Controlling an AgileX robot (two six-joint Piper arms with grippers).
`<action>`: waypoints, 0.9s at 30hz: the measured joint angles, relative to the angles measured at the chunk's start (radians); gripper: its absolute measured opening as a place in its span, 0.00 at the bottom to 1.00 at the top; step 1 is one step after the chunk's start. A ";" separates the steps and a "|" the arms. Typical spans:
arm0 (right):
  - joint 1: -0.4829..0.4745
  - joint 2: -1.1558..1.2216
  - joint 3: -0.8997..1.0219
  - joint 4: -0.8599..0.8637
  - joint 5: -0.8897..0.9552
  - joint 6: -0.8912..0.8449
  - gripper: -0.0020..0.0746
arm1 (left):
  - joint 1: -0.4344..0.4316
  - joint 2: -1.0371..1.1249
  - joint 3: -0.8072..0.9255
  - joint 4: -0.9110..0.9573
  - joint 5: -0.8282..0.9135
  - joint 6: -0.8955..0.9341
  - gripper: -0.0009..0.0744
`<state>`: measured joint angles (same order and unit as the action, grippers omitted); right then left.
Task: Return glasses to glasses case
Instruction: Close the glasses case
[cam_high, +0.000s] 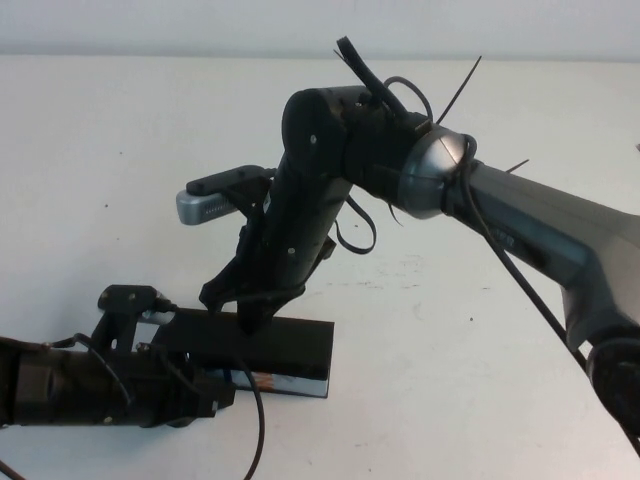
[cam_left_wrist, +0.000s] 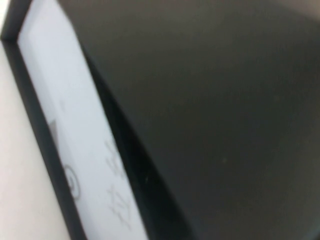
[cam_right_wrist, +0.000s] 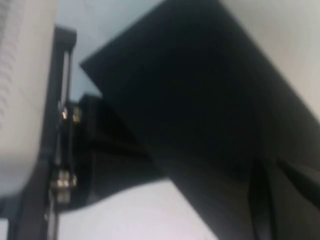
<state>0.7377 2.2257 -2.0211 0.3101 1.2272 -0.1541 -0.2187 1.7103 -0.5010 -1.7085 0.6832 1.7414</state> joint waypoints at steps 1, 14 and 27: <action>0.001 -0.009 0.022 0.000 0.000 0.000 0.01 | 0.000 0.000 0.000 0.006 0.000 0.000 0.01; 0.001 -0.028 0.144 0.008 -0.011 -0.003 0.01 | 0.000 -0.004 -0.002 0.114 0.019 -0.102 0.01; 0.009 -0.042 0.105 -0.104 -0.005 -0.015 0.01 | 0.000 -0.234 -0.002 0.290 0.011 -0.294 0.01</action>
<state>0.7467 2.1837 -1.9156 0.2060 1.2223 -0.1693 -0.2187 1.4762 -0.5033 -1.4190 0.6941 1.4471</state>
